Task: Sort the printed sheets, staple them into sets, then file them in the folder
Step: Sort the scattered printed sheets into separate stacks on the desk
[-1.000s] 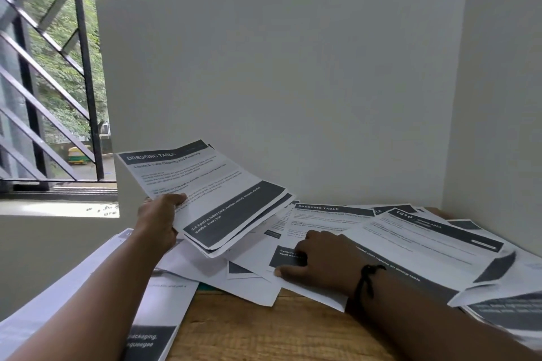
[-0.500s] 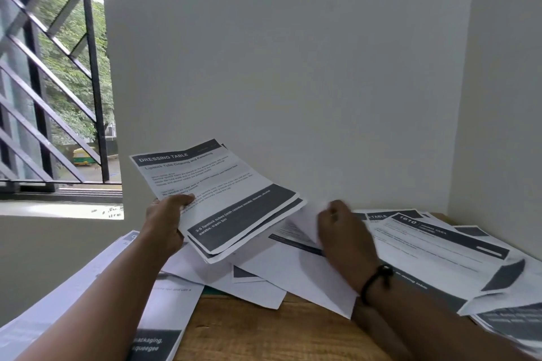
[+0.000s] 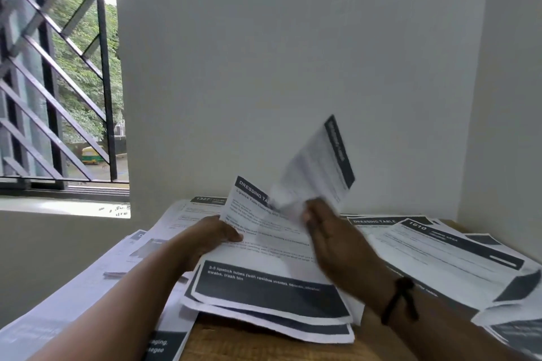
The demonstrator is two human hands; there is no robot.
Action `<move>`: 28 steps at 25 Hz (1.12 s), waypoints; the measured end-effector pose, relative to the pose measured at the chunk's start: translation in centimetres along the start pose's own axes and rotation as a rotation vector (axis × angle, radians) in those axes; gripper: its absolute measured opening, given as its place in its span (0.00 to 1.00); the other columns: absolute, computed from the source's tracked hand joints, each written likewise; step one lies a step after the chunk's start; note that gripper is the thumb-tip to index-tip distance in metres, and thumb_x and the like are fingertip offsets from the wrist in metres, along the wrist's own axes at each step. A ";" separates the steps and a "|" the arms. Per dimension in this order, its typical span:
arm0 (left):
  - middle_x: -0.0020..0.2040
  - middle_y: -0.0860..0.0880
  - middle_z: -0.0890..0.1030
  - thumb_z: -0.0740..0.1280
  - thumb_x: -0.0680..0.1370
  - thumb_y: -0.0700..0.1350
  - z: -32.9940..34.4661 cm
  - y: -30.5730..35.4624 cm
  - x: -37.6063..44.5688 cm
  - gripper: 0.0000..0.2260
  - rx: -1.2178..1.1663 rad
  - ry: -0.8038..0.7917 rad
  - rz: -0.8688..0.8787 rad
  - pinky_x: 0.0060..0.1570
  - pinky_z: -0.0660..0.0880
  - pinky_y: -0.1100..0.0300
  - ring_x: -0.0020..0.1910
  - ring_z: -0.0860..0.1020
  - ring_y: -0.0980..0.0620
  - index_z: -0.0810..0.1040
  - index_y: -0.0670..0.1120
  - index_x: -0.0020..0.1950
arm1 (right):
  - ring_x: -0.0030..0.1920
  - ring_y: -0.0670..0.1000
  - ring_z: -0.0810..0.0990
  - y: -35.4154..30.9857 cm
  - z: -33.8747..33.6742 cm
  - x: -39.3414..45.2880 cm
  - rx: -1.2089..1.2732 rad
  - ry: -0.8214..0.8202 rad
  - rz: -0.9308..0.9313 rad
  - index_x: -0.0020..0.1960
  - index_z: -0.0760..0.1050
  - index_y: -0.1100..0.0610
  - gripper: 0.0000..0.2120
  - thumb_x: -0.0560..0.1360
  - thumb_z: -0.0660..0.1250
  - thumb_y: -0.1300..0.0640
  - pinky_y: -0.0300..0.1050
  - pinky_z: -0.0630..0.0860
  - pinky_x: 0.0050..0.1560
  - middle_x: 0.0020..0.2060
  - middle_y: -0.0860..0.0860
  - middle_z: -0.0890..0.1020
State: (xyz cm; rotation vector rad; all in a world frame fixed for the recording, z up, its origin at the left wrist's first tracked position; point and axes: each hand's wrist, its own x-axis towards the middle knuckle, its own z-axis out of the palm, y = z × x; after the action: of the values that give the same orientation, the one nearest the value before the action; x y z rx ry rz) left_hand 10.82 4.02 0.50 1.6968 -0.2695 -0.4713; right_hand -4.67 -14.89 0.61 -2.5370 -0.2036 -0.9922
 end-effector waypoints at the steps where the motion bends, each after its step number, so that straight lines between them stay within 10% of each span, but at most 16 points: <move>1: 0.42 0.39 0.85 0.64 0.75 0.30 0.1 -0.1 0.0 0.12 0.046 0.025 0.014 0.32 0.81 0.52 0.36 0.84 0.40 0.77 0.37 0.57 | 0.41 0.55 0.78 -0.9 0.7 -0.6 -0.069 -0.169 -0.051 0.56 0.62 0.45 0.05 0.82 0.51 0.47 0.48 0.71 0.41 0.39 0.50 0.78; 9: 0.48 0.38 0.85 0.55 0.80 0.62 0.8 0.4 -0.5 0.24 -0.208 -0.078 0.027 0.35 0.82 0.51 0.43 0.85 0.38 0.79 0.44 0.57 | 0.44 0.54 0.76 -4.2 2.5 -2.5 -0.037 -0.430 -0.186 0.56 0.68 0.47 0.09 0.81 0.53 0.46 0.43 0.65 0.41 0.47 0.52 0.81; 14: 0.52 0.41 0.84 0.69 0.76 0.37 0.4 -0.4 0.7 0.13 0.135 0.051 0.083 0.49 0.81 0.45 0.46 0.84 0.42 0.75 0.44 0.60 | 0.39 0.38 0.73 -3.8 2.1 -1.5 0.206 -0.368 -0.042 0.53 0.73 0.47 0.12 0.78 0.59 0.40 0.40 0.71 0.42 0.38 0.41 0.79; 18: 0.49 0.39 0.83 0.66 0.76 0.33 -0.2 0.3 0.4 0.11 -0.148 0.177 0.203 0.41 0.79 0.49 0.42 0.83 0.39 0.76 0.43 0.56 | 0.55 0.48 0.77 1.3 0.6 0.2 -0.132 -0.208 0.155 0.57 0.73 0.47 0.15 0.77 0.58 0.40 0.45 0.73 0.54 0.54 0.45 0.80; 22: 0.56 0.38 0.81 0.66 0.76 0.33 -1.0 0.8 0.0 0.14 -0.430 0.318 0.330 0.53 0.76 0.43 0.48 0.80 0.38 0.75 0.43 0.61 | 0.63 0.57 0.73 6.9 -0.7 0.7 -0.425 -0.449 0.529 0.66 0.69 0.51 0.28 0.74 0.58 0.34 0.51 0.71 0.60 0.63 0.53 0.74; 28: 0.60 0.39 0.78 0.65 0.78 0.34 -0.9 0.8 -0.6 0.16 -0.514 0.434 0.328 0.57 0.74 0.41 0.55 0.78 0.36 0.72 0.44 0.64 | 0.44 0.52 0.78 5.5 -0.3 0.3 -0.454 -0.609 0.477 0.38 0.70 0.52 0.26 0.68 0.58 0.29 0.46 0.76 0.49 0.35 0.47 0.76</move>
State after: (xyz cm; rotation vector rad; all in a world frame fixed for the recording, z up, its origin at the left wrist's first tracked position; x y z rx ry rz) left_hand 10.75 4.99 1.46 1.1807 -0.0913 0.0777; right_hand -3.09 -19.98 -0.71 -3.0116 0.4953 -0.0669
